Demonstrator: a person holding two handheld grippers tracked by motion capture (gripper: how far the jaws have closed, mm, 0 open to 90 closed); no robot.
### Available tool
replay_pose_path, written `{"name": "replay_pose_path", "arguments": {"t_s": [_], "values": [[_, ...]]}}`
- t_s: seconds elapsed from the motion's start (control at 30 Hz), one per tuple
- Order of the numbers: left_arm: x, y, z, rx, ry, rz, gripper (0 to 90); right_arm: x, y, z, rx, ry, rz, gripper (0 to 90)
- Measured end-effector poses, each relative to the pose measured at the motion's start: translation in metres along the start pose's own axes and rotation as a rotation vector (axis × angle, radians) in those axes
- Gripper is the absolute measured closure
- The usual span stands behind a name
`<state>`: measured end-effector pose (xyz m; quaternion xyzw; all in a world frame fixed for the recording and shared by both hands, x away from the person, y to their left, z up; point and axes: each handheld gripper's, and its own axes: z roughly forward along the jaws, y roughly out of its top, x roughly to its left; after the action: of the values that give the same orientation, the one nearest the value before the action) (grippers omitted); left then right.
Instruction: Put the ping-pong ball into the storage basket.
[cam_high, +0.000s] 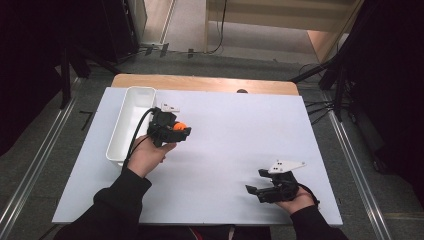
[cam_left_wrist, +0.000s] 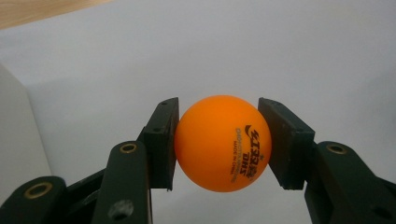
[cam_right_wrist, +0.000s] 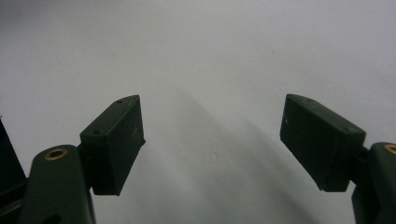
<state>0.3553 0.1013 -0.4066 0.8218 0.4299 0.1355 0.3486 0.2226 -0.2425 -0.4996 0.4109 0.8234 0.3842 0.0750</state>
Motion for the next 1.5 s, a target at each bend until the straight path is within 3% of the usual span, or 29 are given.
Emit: {"name": "replay_pose_path", "arguments": {"t_s": [0.27, 0.97, 1.5], "values": [[0.002, 0.003, -0.005, 0.006, -0.025, 0.019, 50.9, 0.0, 0.0, 0.0, -0.001, 0.004, -0.001, 20.4], [0.013, 0.008, -0.015, 0.003, -0.023, 0.024, 50.9, 0.0, 0.0, 0.0, 0.001, 0.004, 0.007, 20.4], [0.03, 0.011, -0.023, 0.001, -0.011, -0.017, 50.9, -0.001, 0.0, 0.0, -0.006, 0.018, 0.017, 20.5]]}}
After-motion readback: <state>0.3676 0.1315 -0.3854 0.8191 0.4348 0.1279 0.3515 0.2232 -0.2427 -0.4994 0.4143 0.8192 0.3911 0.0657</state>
